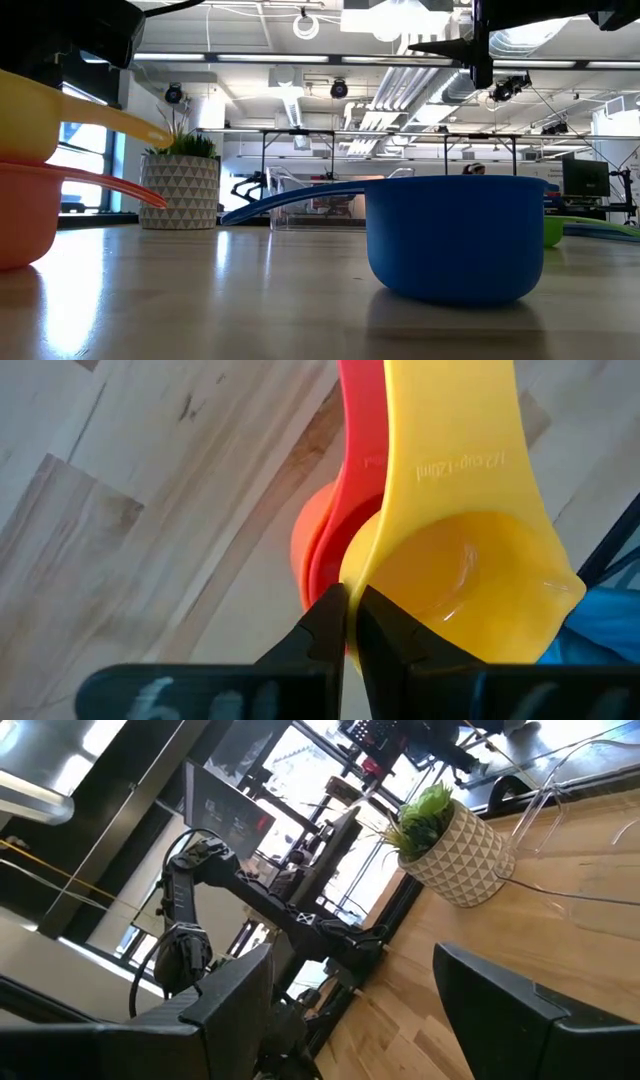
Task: Nest measuring cups in basket
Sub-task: Stack the yellow measuring cup on top of the red measuring cup
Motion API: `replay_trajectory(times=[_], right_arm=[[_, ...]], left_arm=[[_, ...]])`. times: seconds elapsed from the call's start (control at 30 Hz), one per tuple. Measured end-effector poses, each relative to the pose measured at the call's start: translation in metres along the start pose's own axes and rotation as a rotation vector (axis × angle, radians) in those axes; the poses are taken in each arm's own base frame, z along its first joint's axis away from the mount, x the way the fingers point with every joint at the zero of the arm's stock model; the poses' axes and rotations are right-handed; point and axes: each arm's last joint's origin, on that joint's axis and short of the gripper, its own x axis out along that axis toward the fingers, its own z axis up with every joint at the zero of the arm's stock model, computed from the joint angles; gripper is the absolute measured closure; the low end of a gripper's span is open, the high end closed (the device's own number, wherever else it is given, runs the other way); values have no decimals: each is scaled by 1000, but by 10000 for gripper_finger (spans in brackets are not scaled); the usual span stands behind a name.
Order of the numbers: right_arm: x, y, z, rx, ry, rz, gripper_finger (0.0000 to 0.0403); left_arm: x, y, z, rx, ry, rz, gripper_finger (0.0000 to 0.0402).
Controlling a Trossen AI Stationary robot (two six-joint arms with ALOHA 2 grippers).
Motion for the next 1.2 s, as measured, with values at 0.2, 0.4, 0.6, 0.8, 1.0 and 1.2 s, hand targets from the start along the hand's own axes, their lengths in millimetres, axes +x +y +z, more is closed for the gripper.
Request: replay_trajectory(times=[0.2,0.4,0.6,0.8,1.0,1.2], right_arm=[[0,0,0,0,0,0,137],[0,0,0,0,0,0,137],[0,0,0,0,0,0,137],[0,0,0,0,0,0,137],[0,0,0,-3,-1,1,137],[0,0,0,-6,-1,1,137]], left_arm=[[0,0,-1,24,44,-16,377],[0,1,0,21,11,2,377],[0,2,2,21,8,4,376],[2,2,2,67,11,9,376],[2,2,2,68,11,10,375],[2,2,4,60,9,10,350]])
